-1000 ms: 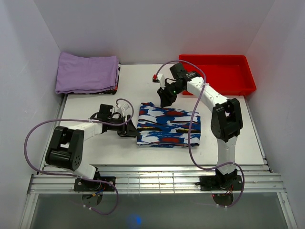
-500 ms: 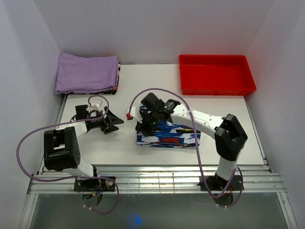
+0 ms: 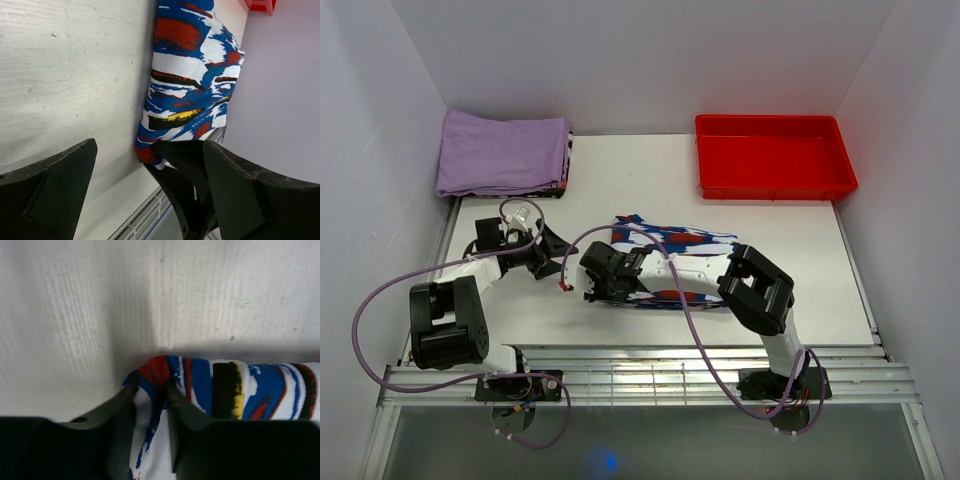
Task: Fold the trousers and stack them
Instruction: Neatly place the folded trousers to the corner
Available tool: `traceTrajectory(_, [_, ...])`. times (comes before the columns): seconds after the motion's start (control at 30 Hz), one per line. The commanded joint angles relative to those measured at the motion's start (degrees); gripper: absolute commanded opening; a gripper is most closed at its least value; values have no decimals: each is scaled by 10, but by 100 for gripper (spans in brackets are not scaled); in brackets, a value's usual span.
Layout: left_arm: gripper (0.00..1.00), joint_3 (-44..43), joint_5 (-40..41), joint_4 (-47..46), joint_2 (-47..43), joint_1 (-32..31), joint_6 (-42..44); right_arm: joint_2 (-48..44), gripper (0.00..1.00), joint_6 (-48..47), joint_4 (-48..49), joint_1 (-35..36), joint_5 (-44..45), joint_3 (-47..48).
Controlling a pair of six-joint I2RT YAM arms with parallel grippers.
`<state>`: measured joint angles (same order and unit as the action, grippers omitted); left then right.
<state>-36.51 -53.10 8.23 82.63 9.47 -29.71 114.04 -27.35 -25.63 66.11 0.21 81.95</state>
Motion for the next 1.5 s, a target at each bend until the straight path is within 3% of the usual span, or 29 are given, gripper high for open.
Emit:
traceTrajectory(0.0, [98,6,29,-9,-12,0,-18,7,32,16,38,-2,50,-1])
traceTrajectory(0.03, [98,7,34,-12,-9,-1,-22,4,12,15,43,-2,53,-3])
traceTrajectory(0.07, [98,10,34,-16,1,-1,-27,-5,8,16,48,-4,52,-3])
traceTrajectory(0.2, [98,26,20,-53,29,-15,-67,-50,8,19,63,-19,16,2])
traceTrajectory(0.4, [98,34,20,-193,62,-114,-184,-110,8,48,111,-67,-51,-6])
traceTrajectory(0.6, [98,4,29,-256,111,-175,-282,-129,8,72,138,-96,-93,-12])
traceTrajectory(0.77, [98,13,30,-341,108,-186,-345,-136,8,85,138,-103,-105,-20])
traceTrajectory(1.03, [98,43,27,-342,61,-175,-399,-138,8,96,146,-114,-105,-26])
traceTrajectory(1.47, [98,34,13,-489,165,-246,-528,-124,8,121,219,-114,-83,-28])
